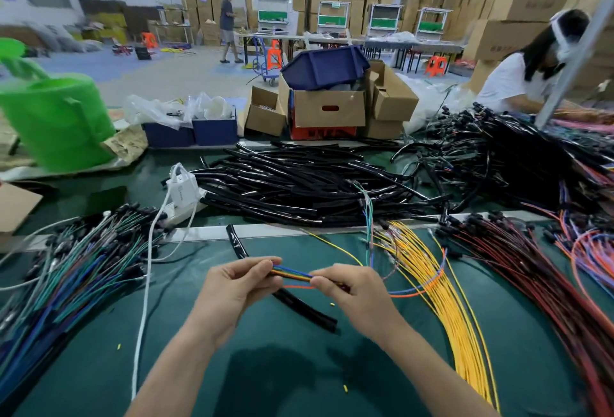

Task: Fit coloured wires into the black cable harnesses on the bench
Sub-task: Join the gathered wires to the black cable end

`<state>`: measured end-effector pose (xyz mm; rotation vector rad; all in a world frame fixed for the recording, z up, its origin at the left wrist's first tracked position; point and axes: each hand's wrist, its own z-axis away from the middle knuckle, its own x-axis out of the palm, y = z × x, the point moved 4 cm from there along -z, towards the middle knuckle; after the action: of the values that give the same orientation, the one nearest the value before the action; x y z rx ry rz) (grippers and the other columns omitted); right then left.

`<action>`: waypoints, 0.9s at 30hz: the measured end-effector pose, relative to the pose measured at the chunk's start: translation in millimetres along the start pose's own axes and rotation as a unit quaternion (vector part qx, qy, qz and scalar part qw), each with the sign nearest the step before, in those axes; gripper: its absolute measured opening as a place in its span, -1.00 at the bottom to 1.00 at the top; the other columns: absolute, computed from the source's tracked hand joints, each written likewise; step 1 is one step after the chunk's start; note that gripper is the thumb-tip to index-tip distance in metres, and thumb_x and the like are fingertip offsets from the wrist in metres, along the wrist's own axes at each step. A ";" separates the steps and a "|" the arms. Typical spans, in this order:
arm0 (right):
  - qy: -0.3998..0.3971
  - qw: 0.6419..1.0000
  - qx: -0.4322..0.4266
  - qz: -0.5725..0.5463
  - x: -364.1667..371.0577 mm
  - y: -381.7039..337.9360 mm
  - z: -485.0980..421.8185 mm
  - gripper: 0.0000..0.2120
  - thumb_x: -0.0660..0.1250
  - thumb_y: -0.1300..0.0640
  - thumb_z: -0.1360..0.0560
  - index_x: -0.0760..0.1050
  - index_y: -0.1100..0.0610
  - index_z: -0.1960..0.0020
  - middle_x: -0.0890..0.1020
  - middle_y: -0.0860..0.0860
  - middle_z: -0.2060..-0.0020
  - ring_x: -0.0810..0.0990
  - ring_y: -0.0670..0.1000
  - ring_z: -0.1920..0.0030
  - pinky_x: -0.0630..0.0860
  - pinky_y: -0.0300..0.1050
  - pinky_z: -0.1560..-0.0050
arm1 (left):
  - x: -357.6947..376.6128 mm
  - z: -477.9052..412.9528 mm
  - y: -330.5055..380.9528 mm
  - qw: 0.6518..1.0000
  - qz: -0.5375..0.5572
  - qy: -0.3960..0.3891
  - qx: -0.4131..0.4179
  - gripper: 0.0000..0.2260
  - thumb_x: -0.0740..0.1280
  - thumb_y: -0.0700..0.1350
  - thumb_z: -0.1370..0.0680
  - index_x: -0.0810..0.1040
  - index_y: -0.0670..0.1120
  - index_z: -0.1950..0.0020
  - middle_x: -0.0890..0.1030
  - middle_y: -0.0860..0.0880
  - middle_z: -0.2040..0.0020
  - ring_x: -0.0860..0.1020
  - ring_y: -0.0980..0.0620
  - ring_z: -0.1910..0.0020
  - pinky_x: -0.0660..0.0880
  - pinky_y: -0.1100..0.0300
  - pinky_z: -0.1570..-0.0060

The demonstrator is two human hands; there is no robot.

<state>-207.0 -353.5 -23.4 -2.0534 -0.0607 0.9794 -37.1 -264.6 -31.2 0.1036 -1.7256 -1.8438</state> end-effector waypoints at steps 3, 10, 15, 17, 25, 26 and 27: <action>-0.019 0.999 0.031 -0.022 5.7 8.5 7.7 -0.87 0.37 0.07 -0.51 0.68 0.03 0.02 0.67 -0.04 0.24 0.58 -0.11 0.21 0.47 -0.09 0.13 | 0.3 2.8 -6.3 0.999 -0.034 0.007 0.002 -0.82 0.33 -0.33 -0.49 0.71 -0.17 0.21 0.68 -0.25 0.24 0.67 0.02 0.32 0.57 0.33 0.28; -0.019 0.996 -0.001 -0.093 6.5 6.8 14.5 -0.66 0.42 0.02 -0.42 0.54 -0.26 -0.16 0.56 -0.25 0.25 0.50 -0.18 0.29 0.36 -0.35 0.20 | 15.4 8.5 -18.2 0.989 -0.134 0.016 0.057 -0.78 0.36 -0.31 -0.48 0.71 -0.06 0.26 0.69 -0.09 0.29 0.61 0.16 0.34 0.54 0.37 0.30; 0.019 0.995 -0.042 -0.085 2.8 6.2 16.8 -0.74 0.39 0.02 -0.43 0.59 -0.25 -0.08 0.57 -0.17 0.27 0.53 -0.15 0.27 0.41 -0.22 0.24 | 18.6 11.2 -34.5 0.997 -0.064 0.028 0.020 -0.81 0.35 -0.27 -0.49 0.73 -0.08 0.23 0.66 -0.13 0.33 0.59 0.10 0.40 0.56 0.31 0.33; 0.039 0.995 -0.050 -0.071 2.1 8.6 18.3 -0.72 0.37 0.03 -0.45 0.58 -0.25 -0.11 0.55 -0.17 0.31 0.50 -0.18 0.31 0.37 -0.25 0.27 | 20.8 11.0 -40.6 0.999 -0.017 0.028 -0.004 -0.80 0.33 -0.29 -0.49 0.72 -0.11 0.23 0.68 -0.14 0.29 0.60 0.11 0.40 0.55 0.35 0.34; 0.029 0.982 -0.128 0.137 4.9 -2.7 24.9 -0.67 0.15 -0.15 -0.56 0.56 -0.13 -0.22 0.59 -0.13 0.28 0.53 -0.06 0.27 0.47 -0.14 0.27 | 24.7 10.3 -51.8 0.999 0.040 0.003 -0.024 -0.88 0.37 -0.26 -0.38 0.71 -0.20 0.21 0.68 -0.24 0.19 0.68 -0.02 0.23 0.56 0.35 0.26; 0.033 0.982 -0.129 0.131 5.7 -2.8 25.4 -0.68 0.17 -0.11 -0.56 0.57 -0.10 -0.21 0.58 -0.11 0.29 0.54 -0.04 0.27 0.48 -0.14 0.29 | 24.9 10.0 -52.7 0.999 0.043 -0.001 -0.020 -0.87 0.38 -0.24 -0.35 0.71 -0.22 0.20 0.68 -0.28 0.17 0.68 -0.06 0.22 0.57 0.33 0.25; 0.033 0.985 -0.125 0.117 6.9 -2.5 25.4 -0.70 0.20 -0.07 -0.56 0.58 -0.07 -0.21 0.58 -0.08 0.29 0.55 -0.02 0.27 0.50 -0.13 0.28 | 25.0 9.7 -53.1 0.999 0.048 -0.005 -0.021 -0.85 0.38 -0.23 -0.33 0.71 -0.23 0.18 0.67 -0.31 0.15 0.68 -0.10 0.20 0.57 0.32 0.24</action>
<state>-218.3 -332.3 -34.6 -2.3616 0.1005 1.0907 -81.4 -269.5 -70.6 -0.0059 -1.6693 -1.8120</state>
